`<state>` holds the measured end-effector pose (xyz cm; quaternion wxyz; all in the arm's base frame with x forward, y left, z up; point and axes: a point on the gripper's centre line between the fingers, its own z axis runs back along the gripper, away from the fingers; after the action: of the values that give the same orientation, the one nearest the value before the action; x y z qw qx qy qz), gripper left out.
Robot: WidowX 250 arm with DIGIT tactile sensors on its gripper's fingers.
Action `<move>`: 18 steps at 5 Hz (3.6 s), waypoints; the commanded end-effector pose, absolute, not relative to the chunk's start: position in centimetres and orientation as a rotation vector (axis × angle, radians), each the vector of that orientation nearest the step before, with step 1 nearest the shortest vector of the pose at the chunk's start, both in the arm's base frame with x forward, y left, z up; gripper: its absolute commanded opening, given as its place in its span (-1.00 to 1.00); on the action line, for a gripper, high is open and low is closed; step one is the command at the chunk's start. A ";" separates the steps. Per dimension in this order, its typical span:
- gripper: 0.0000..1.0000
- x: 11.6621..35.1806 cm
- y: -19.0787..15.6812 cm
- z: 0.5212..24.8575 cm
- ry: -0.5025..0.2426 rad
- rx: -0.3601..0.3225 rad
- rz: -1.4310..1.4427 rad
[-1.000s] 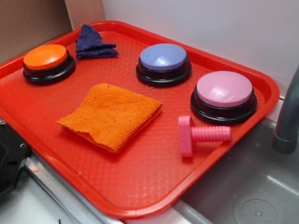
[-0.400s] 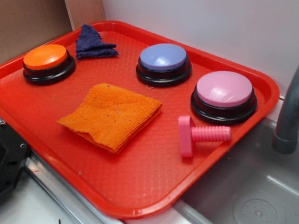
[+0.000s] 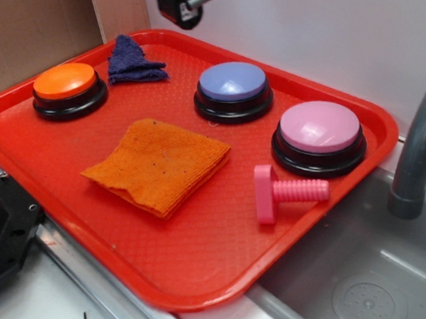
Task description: Push the purple button.
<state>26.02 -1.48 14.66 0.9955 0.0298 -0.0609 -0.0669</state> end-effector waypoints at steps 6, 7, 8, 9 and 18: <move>1.00 30.9 -2.0 8.5 -0.188 0.039 -0.310; 1.00 31.4 -2.6 7.9 -0.191 0.028 -0.328; 1.00 31.3 -3.0 8.1 -0.168 0.046 -0.354; 1.00 30.0 -4.2 13.1 -0.309 0.132 -0.357; 1.00 32.0 -3.2 5.8 -0.160 0.009 -0.363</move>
<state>31.70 -2.56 5.24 0.9819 0.0027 -0.0652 -0.1779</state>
